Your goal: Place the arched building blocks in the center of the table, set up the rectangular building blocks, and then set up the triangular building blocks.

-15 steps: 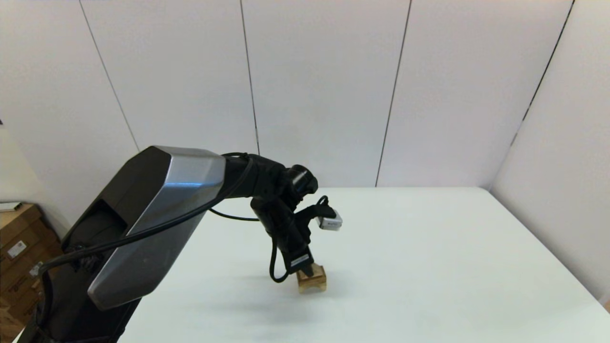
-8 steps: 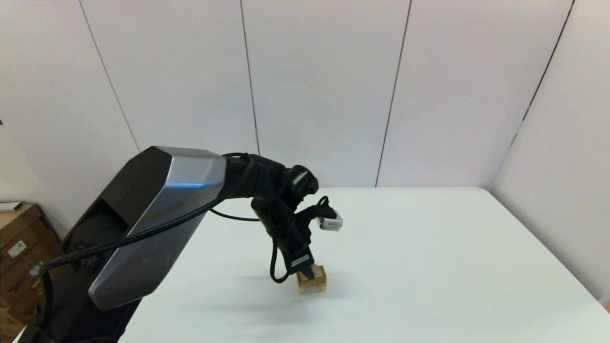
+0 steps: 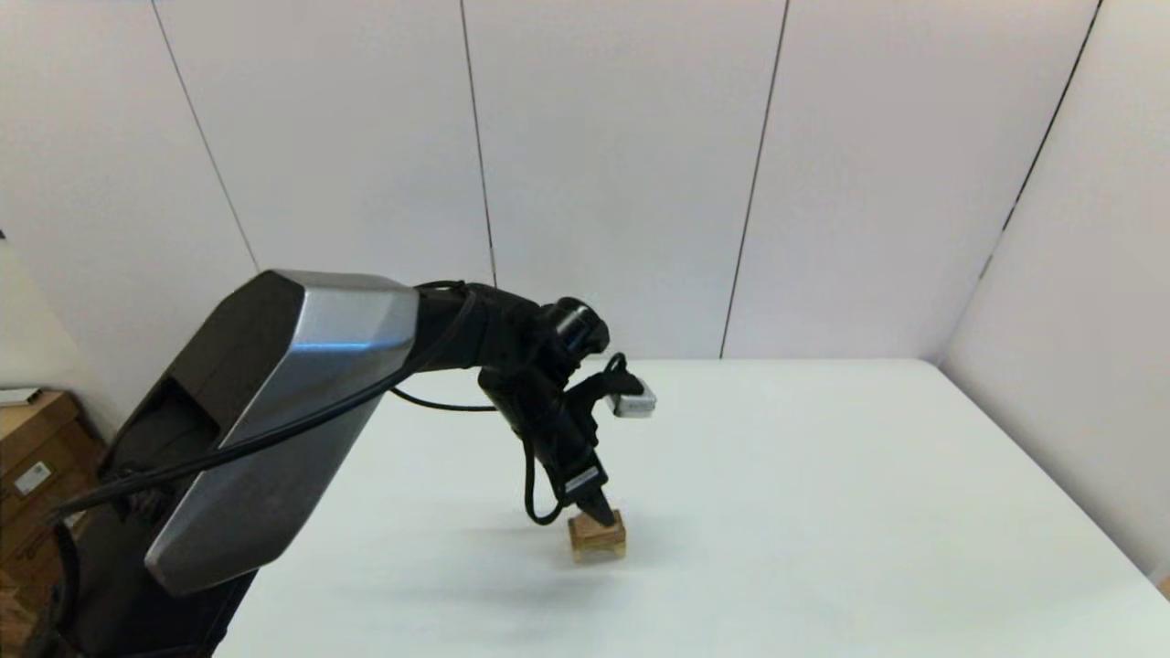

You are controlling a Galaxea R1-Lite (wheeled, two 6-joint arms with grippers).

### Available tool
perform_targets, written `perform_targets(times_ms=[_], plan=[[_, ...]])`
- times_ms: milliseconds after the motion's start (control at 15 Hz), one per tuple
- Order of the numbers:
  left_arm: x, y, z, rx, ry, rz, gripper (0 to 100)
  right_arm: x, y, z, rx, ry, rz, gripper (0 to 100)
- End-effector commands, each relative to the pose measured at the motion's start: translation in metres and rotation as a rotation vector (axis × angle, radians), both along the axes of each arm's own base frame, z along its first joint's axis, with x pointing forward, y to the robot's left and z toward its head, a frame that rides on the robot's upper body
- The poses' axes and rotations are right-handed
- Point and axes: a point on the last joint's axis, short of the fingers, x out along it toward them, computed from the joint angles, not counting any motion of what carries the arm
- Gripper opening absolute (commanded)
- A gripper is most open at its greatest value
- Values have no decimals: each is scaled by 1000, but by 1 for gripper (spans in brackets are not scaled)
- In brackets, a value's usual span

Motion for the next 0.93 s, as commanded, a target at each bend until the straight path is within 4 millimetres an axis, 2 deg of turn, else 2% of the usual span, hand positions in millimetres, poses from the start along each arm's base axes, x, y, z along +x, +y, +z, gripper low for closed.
perform_targets(times_ms=[67,200,267,333,400,467,600,667,800,933], plan=[[5,63,111,-80,-323,312,100,0,0,0,-1,-1,0,100],[-16,112,172,-145,-435,418,100,0,0,0,-1,-1,0,100],[-33,135,194,-161,-474,480,100,0,0,0,-1,-1,2,100],[-55,157,217,-177,-525,554,100,0,0,0,-1,-1,2,100],[-87,185,240,-172,-596,672,100,0,0,0,-1,-1,2,100],[-114,202,254,-167,-651,734,100,0,0,0,-1,-1,0,100],[-178,234,272,-144,-743,849,100,0,0,0,-1,-1,0,100],[-210,245,274,-126,-769,901,100,0,0,0,-1,-1,2,100],[-285,260,267,-102,-807,1005,100,0,0,0,-1,-1,2,100],[-347,262,247,-146,-835,1076,100,0,0,0,-1,-1,0,100]])
